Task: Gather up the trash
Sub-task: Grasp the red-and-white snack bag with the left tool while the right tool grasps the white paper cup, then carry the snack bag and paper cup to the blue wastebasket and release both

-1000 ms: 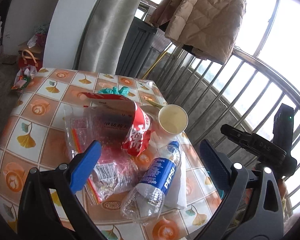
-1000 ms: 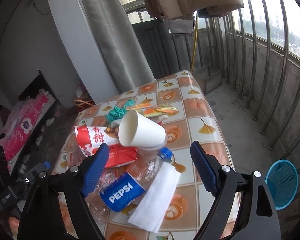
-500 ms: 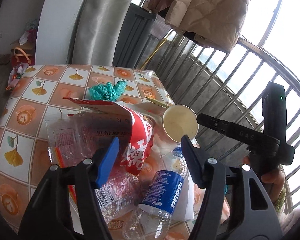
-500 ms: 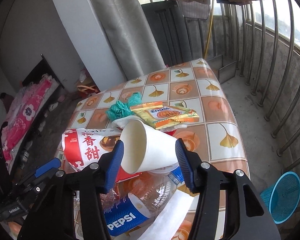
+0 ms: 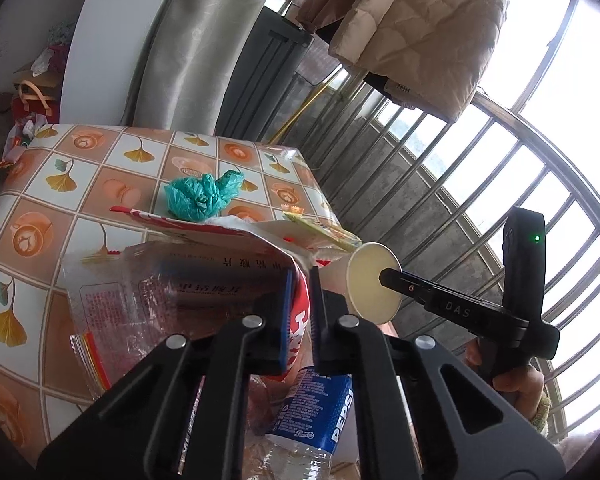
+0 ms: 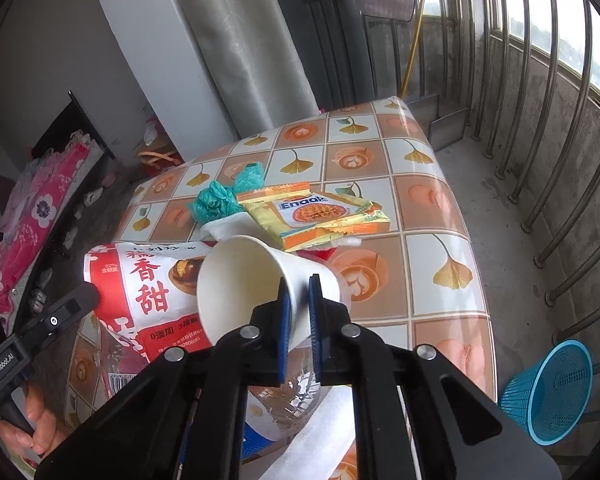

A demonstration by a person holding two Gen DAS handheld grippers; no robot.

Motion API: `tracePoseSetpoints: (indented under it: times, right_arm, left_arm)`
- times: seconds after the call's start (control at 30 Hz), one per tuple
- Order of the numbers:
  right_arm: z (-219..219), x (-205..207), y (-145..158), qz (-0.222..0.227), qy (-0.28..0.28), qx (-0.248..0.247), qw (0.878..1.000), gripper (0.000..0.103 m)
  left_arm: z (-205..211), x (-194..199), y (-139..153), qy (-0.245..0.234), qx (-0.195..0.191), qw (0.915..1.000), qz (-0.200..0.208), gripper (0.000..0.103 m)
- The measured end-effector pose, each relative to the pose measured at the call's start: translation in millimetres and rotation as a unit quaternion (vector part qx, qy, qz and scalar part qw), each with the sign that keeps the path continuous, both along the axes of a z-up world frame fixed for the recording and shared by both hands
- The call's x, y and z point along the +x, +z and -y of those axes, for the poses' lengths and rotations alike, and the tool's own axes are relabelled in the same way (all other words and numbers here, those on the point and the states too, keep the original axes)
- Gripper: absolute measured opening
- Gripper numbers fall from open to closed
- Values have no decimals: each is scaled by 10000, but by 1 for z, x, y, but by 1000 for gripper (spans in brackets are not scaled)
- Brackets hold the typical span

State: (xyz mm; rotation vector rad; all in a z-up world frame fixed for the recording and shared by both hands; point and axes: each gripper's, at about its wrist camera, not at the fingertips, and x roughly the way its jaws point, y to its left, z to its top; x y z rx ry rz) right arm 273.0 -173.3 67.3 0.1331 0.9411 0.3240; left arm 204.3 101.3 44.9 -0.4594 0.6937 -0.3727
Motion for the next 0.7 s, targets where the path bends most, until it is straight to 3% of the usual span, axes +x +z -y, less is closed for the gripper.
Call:
tracePoseSetpoints:
  times: [0.3, 0.5, 0.53, 0.63, 0.7]
  right_arm:
    - [22, -13, 19, 285, -200, 199, 9992, 4]
    - [30, -21, 28, 381, -219, 325, 9985, 4]
    - [31, -22, 28, 388, -214, 331, 9985, 4]
    - [32, -25, 28, 395, -194, 353, 9984, 4]
    - [32, -27, 29, 403, -187, 351, 9984, 4]
  left_arm:
    - [6, -10, 28, -151, -12, 9978, 638, 0]
    - [0, -17, 32, -99, -230, 9989, 393, 0]
    - [-2, -19, 30, -104, -265, 9990, 336, 6]
    - [-2, -22, 25, 43, -208, 9996, 205, 44]
    - [0, -18, 19, 152, -70, 9998, 85, 45]
